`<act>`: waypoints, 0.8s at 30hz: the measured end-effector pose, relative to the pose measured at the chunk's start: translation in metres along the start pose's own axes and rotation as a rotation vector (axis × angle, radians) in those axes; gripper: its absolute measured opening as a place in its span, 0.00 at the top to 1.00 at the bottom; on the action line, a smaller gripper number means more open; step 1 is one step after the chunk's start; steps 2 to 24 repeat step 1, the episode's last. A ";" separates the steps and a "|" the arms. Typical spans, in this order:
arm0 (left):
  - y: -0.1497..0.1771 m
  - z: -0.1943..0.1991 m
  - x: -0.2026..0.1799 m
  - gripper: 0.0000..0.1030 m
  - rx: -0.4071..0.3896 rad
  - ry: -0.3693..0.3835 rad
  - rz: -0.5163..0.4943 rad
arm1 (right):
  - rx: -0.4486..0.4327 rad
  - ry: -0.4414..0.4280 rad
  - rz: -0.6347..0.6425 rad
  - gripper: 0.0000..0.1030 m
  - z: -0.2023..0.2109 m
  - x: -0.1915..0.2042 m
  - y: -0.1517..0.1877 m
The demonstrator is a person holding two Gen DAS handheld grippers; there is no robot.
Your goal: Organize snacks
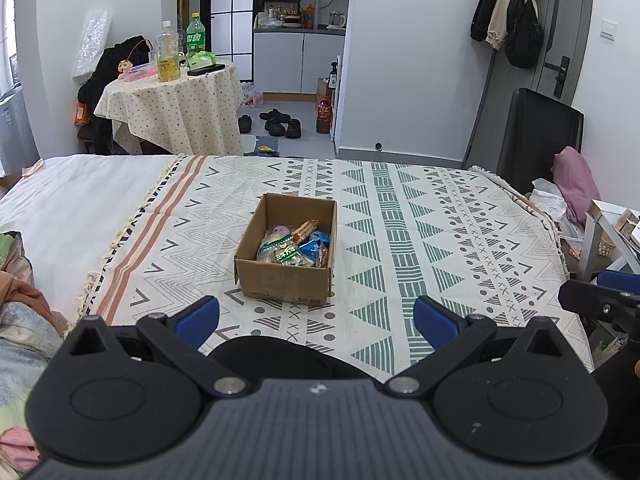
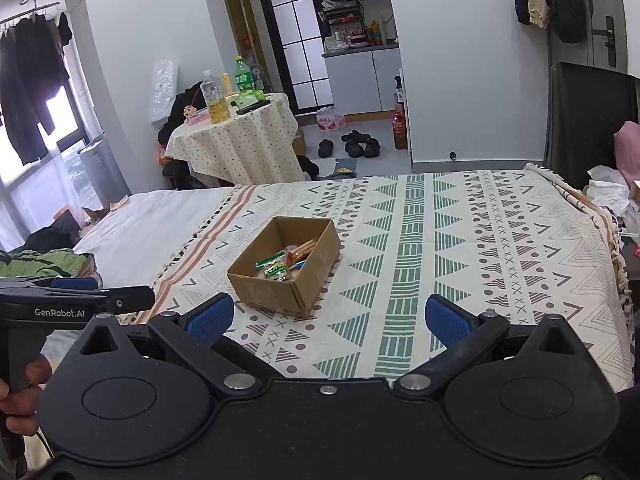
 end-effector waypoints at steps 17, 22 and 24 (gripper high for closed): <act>0.000 0.000 0.000 0.00 0.002 0.000 0.001 | 0.000 -0.001 0.003 0.00 0.000 0.000 0.000; 0.000 0.000 0.000 0.00 0.002 0.000 0.001 | 0.000 -0.001 0.003 0.00 0.000 0.000 0.000; 0.000 0.000 0.000 0.00 0.002 0.000 0.001 | 0.000 -0.001 0.003 0.00 0.000 0.000 0.000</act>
Point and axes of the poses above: each gripper's, at about its wrist camera, not at the fingertips, and z roughly against the way its jaws point, x to its left, y to its underside, the point moved 2 cm from there along -z, roughly the way its jaws point, and after that the axes turned 13 degrees about y, right-handed, at the moved point
